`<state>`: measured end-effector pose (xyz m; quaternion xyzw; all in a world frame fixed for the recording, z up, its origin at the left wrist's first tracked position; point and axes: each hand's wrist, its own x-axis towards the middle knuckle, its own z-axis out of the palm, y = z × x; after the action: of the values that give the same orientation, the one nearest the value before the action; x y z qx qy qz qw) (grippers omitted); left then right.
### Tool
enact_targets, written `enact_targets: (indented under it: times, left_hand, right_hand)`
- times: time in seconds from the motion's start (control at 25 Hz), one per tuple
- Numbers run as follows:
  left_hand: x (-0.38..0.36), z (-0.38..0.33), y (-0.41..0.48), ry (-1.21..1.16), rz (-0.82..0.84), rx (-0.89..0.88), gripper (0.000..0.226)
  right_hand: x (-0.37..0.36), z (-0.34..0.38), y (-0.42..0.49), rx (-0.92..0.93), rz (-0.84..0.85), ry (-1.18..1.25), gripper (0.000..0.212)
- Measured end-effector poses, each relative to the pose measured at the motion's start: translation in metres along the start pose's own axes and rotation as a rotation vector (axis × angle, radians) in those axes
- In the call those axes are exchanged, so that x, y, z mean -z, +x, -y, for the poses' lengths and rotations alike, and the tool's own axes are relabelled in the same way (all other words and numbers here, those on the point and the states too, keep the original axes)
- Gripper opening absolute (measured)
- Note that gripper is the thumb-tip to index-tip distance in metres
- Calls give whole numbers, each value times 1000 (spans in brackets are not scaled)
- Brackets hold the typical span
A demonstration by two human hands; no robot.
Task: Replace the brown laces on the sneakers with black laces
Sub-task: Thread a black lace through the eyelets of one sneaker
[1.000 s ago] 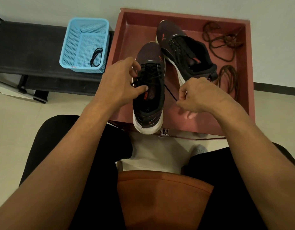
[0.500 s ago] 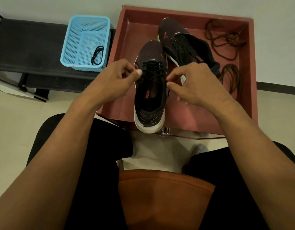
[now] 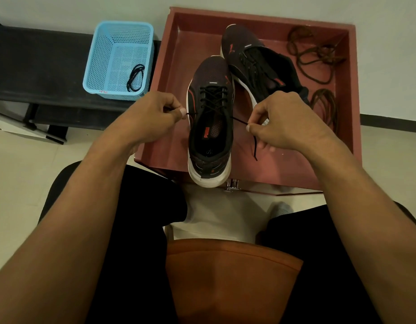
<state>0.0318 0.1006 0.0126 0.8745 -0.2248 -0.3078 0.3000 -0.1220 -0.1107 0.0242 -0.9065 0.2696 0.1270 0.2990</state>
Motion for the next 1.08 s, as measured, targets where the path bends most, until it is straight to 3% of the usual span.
enact_targets:
  times: [0.4,0.68,0.8,0.88,1.08]
  left_hand:
    - [2,-4,0,-196,-63,96,37]
    - [3,1,-1,-21,-142,131,36]
    - [3,-7,-2,-293,-135,112,39]
    - [0,-15,-5,-482,-127,49,42]
    - [-8,-26,-4,-697,-48,-119,36]
  right_hand:
    - [5,-1,0,12,-53,103,9]
    - [2,-4,4,-77,20,-13,13]
    - [7,-6,3,9,-84,42,14]
    - [11,-5,3,65,-212,207,14]
    - [3,5,5,213,-344,581,25]
